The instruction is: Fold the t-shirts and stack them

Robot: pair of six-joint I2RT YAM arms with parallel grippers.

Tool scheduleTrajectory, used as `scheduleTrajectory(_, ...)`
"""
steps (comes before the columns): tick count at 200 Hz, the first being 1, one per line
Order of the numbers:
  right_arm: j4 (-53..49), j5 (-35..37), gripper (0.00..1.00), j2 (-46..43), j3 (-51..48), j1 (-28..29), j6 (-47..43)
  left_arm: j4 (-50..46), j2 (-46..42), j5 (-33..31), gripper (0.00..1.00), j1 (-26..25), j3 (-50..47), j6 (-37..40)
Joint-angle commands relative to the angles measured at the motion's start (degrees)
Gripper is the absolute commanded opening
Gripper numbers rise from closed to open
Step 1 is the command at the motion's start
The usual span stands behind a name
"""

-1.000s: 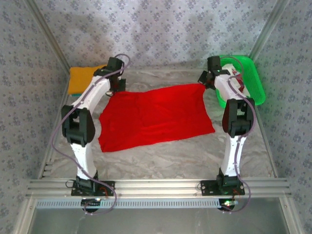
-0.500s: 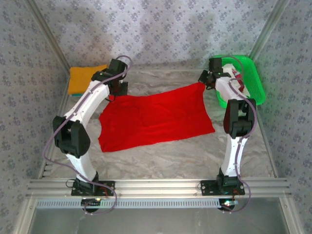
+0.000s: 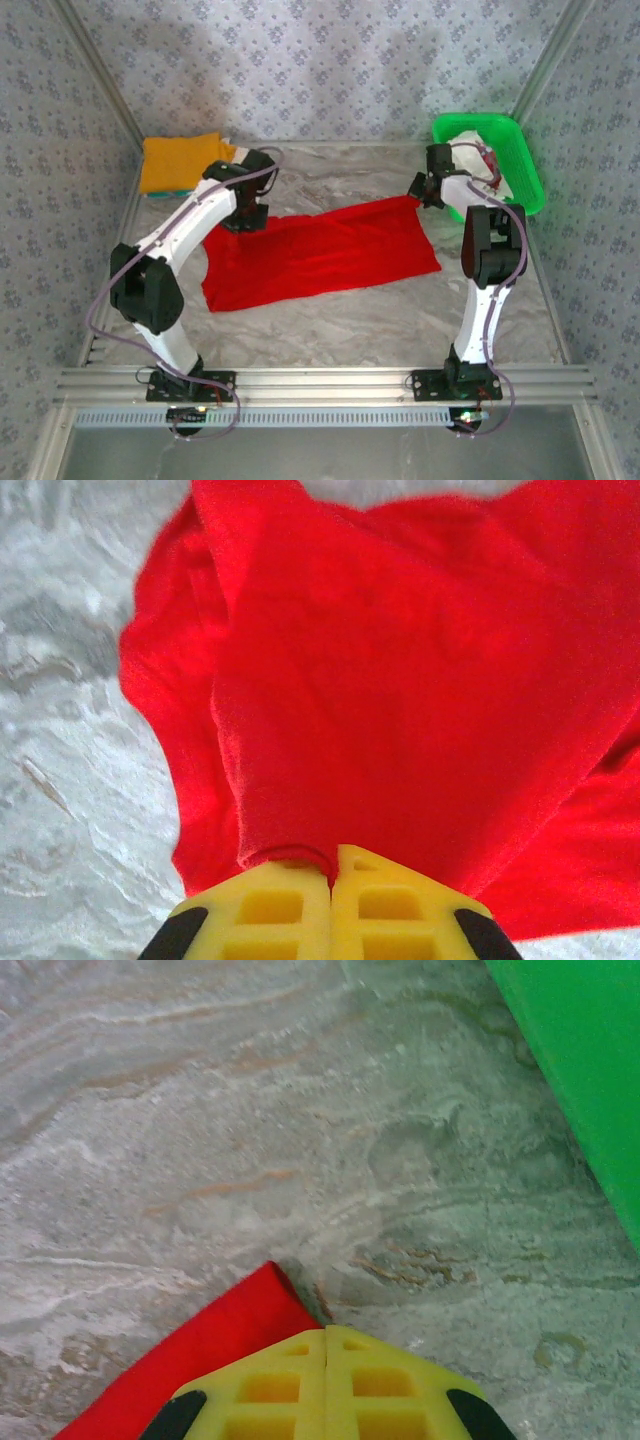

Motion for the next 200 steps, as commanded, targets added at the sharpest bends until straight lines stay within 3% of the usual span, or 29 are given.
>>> scheduleTrajectory(1, -0.31, 2.06, 0.0, -3.79, -0.6, -0.67, 0.62, -4.97, -1.77, -0.31, 0.0, -1.23, -0.38, -3.06)
scheduleTrajectory(132, -1.29, 2.23, 0.0, -7.5, -8.16, -0.85, 0.42, -7.63, -4.58, 1.71, 0.0, -4.57, -7.36, -6.82)
scheduleTrajectory(139, -1.5, 2.44, 0.1, -7.54, -8.45, -0.89, 0.59, -7.39, -4.66, 2.1, 0.0, -4.77, -8.03, -7.16)
scheduleTrajectory(144, -1.5, 2.43, 0.17, -7.65, -8.76, -0.96, 0.71, -7.37, -4.67, 2.18, 0.09, -4.86, -8.42, -7.57)
scheduleTrajectory(151, -1.81, 2.26, 0.19, -7.95, -8.95, -0.9, 0.7, -7.52, -4.88, 2.22, 0.22, -5.02, -8.71, -7.98)
scheduleTrajectory(168, -4.07, 2.58, 0.25, -9.54, -8.71, -1.0, 1.26, -7.55, -6.77, 2.08, 0.36, -5.8, -8.69, -9.01)
scheduleTrajectory(200, -7.84, 5.6, 0.29, -15.32, -7.59, -0.6, 1.62, -5.17, -15.53, 4.23, 0.46, -6.1, -7.9, -9.5)
